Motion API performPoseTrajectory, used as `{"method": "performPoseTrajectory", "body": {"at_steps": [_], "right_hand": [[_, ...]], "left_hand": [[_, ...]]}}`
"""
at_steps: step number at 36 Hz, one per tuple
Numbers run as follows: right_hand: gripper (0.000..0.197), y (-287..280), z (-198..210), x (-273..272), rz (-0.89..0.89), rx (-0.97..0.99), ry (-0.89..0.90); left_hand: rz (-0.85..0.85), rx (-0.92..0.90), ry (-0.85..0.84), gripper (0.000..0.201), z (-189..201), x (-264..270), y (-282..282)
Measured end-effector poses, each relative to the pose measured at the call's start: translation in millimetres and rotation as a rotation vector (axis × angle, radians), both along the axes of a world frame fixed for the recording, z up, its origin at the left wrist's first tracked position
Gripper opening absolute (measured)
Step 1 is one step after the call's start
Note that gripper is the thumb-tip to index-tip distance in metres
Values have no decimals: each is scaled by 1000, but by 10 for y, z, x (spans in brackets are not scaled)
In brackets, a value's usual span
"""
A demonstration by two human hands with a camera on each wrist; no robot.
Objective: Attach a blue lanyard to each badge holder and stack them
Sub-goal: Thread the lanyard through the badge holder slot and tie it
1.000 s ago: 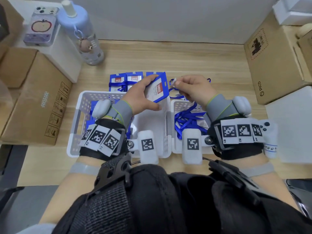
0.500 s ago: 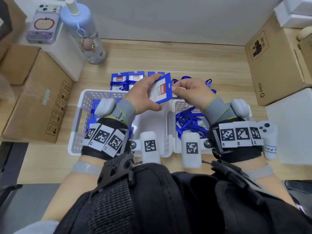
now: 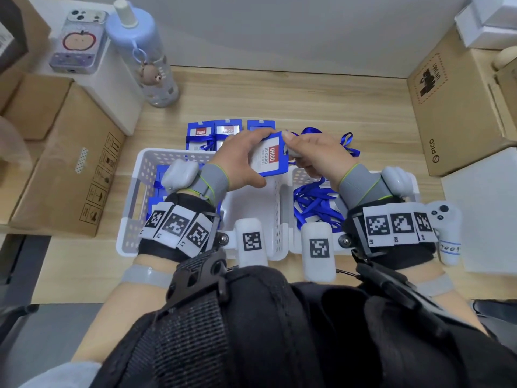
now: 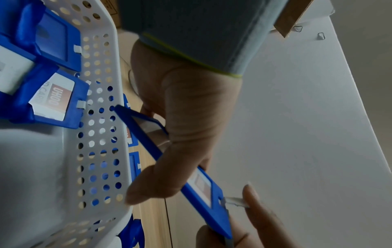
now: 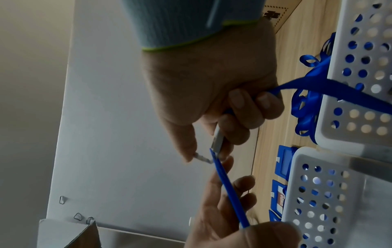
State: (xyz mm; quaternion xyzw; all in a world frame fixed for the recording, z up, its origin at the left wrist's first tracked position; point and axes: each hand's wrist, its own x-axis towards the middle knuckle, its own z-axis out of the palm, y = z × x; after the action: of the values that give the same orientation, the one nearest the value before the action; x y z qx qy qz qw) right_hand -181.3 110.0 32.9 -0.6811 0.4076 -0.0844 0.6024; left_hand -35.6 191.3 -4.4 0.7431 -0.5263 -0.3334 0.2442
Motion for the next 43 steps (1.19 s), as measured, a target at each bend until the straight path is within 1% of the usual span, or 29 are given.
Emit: {"method": "performPoseTrajectory", "body": {"at_steps": [3, 6, 8, 12, 15, 16, 18, 21, 22, 24, 26, 28, 30, 34, 36, 38, 39, 43], "right_hand": [[40, -37, -43, -16, -3, -22, 21], [36, -47, -96, -27, 56, -77, 25], [32, -43, -106, -30, 84, -97, 10], [36, -48, -98, -14, 62, -106, -51], [42, -46, -92, 13, -3, -157, -100], [42, -42, -90, 24, -8, -188, -97], [40, -37, -99, 50, 4, -239, -75], [37, -3, -119, 78, 65, -295, 5], [35, 16, -116, 82, 98, -330, 65], [34, 47, -101, 86, 197, -410, 221], [33, 71, -78, 90, 330, -449, 365], [34, 106, -66, 104, 472, -462, 412], [34, 144, -56, 113, 566, -476, 402], [35, 173, -1, 126, 627, -553, 435], [32, 169, 46, 125, 637, -591, 432], [27, 147, 92, 125, 618, -624, 398], [26, 128, 117, 122, 597, -642, 387], [19, -5, 156, 91, 458, -709, 374]], "left_hand": [[1, 2, -17, 90, 1, 21, 11], [0, -5, -13, 90, 24, 30, 19], [10, -7, 23, 90, 25, 27, 21], [68, -32, 186, 88, 65, -8, 20], [121, 3, 359, 72, 94, -46, 18], [130, 23, 421, 71, 92, -69, 18], [152, 64, 489, 68, 90, -132, 18], [218, 82, 560, 41, 105, -190, -11], [246, 71, 577, 37, 112, -199, -22], [310, 23, 615, 39, 118, -189, -25], [356, -38, 635, 30, 107, -152, -22], [383, -73, 591, 21, 73, -95, -26], [418, -102, 496, 19, 36, -46, -39], [416, -131, 283, 21, 4, 2, -40], [366, -107, 165, 25, -12, 0, -44], [298, -74, 23, 24, -11, -13, -39], [253, -56, -10, 22, -3, -22, -32], [-1, -55, 28, 32, 52, -74, 1]]}}
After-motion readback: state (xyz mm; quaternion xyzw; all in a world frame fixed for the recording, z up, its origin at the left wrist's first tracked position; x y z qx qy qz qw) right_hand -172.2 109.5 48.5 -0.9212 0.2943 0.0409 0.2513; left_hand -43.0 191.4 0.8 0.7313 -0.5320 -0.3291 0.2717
